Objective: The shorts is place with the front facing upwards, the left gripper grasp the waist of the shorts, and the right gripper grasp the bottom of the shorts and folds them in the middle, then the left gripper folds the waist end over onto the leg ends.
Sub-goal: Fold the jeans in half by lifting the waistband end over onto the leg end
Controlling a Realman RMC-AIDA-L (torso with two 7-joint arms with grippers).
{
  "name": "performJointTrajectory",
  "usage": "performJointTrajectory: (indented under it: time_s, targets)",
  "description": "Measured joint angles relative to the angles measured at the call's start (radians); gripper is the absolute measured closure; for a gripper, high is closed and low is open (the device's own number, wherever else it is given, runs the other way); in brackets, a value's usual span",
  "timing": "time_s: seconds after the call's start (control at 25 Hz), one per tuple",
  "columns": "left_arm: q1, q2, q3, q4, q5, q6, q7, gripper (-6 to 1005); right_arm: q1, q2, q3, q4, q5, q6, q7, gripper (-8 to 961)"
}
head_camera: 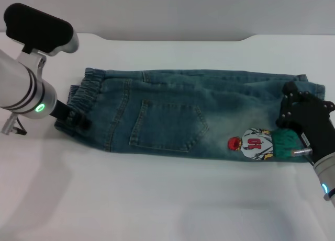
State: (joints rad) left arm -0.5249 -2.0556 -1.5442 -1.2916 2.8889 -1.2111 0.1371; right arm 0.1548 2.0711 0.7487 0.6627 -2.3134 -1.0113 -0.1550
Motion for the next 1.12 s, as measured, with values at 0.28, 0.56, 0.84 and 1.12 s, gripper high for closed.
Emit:
performJointTrajectory:
  time_s: [0.28,0.56,0.84,1.12]
  targets:
    - [0.020,0.000,-0.021,-0.039,0.000,-0.007,0.018,354,-0.009,-0.003,0.008,0.024,-0.001,-0.001,-0.001,955]
    - [0.031,-0.001,-0.014,-0.056,-0.001,-0.013,0.026,457,-0.009,-0.004,0.011,0.030,-0.001,-0.001,-0.001,955]
    - [0.065,-0.003,-0.019,-0.123,-0.005,-0.023,0.025,508,-0.010,-0.005,0.012,0.031,-0.001,-0.008,-0.001,955]
    - [0.079,-0.005,-0.011,-0.161,-0.006,-0.034,0.022,544,-0.015,-0.007,0.013,0.029,-0.001,-0.011,-0.001,955]
